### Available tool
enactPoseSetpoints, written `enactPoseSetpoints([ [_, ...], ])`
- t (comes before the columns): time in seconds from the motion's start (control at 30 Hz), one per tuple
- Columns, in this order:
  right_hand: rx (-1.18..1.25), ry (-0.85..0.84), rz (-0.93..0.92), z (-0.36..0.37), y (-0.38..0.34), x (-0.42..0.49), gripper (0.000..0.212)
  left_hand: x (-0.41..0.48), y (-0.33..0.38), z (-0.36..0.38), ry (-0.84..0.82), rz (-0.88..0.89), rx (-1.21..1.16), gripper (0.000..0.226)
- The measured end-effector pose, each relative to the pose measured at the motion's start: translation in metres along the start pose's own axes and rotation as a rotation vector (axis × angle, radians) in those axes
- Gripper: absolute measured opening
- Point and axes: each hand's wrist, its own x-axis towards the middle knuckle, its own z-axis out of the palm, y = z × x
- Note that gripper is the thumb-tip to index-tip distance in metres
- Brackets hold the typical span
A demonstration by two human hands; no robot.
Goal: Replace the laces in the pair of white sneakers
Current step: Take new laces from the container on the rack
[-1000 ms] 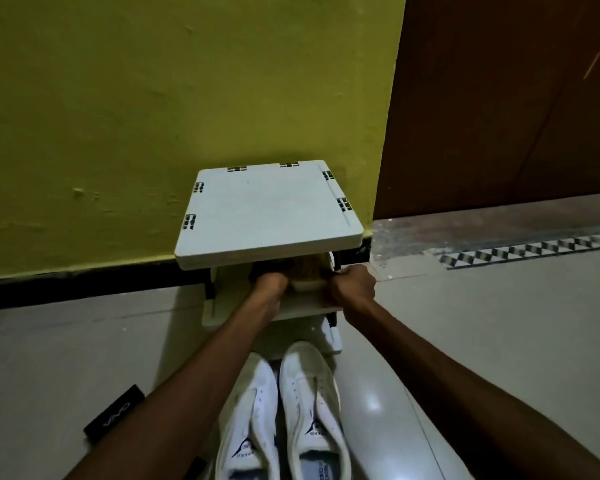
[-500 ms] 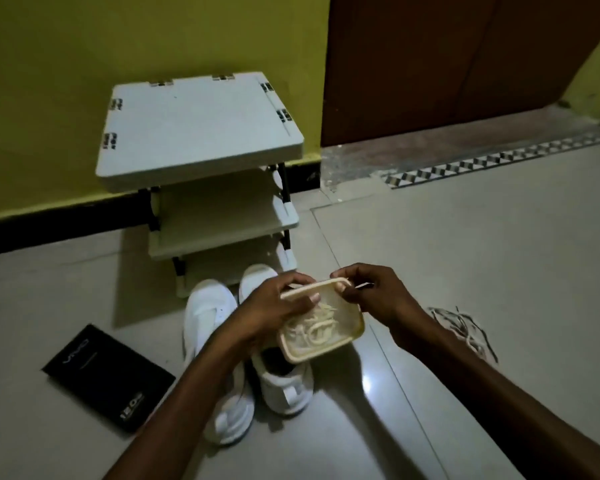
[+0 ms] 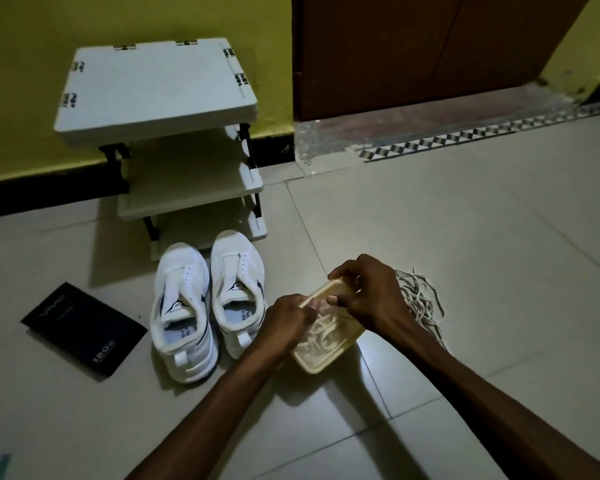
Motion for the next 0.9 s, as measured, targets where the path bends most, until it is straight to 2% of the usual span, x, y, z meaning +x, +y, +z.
enactPoseSetpoints([
  [0.07,0.126,-0.028,0.04,-0.005,0.006,0.0,0.036,-0.002,-0.005,0.001,0.018,-0.025,-0.128,0.033],
  [0.17,0.219,-0.032,0.13,-0.003,0.013,-0.005,0.029,-0.003,-0.01,0.002,0.133,-0.05,-0.255,0.027],
  [0.3,0.324,0.027,0.252,0.008,0.012,-0.004,0.031,-0.004,-0.01,0.01,0.237,-0.029,-0.15,0.022],
  [0.4,0.218,0.071,0.261,0.012,0.006,-0.002,0.03,-0.002,-0.012,0.014,0.318,-0.032,-0.119,0.024],
  [0.57,0.132,0.102,0.174,0.011,0.0,-0.002,0.029,-0.002,-0.016,0.015,0.384,-0.013,-0.128,0.026],
  [0.63,0.162,0.055,0.143,0.006,0.001,0.001,0.027,-0.004,-0.014,0.008,0.292,0.01,-0.176,0.031],
  [0.73,0.41,-0.114,0.138,-0.008,0.0,0.007,0.018,-0.004,-0.012,-0.012,-0.137,-0.109,-0.574,0.061],
  [0.8,0.566,-0.238,0.109,-0.018,-0.002,0.01,0.013,-0.007,-0.01,-0.02,-0.343,-0.181,-0.823,0.074],
  [0.9,0.689,-0.294,0.077,-0.026,-0.008,0.012,0.01,-0.008,-0.002,-0.019,-0.408,-0.183,-0.93,0.069],
])
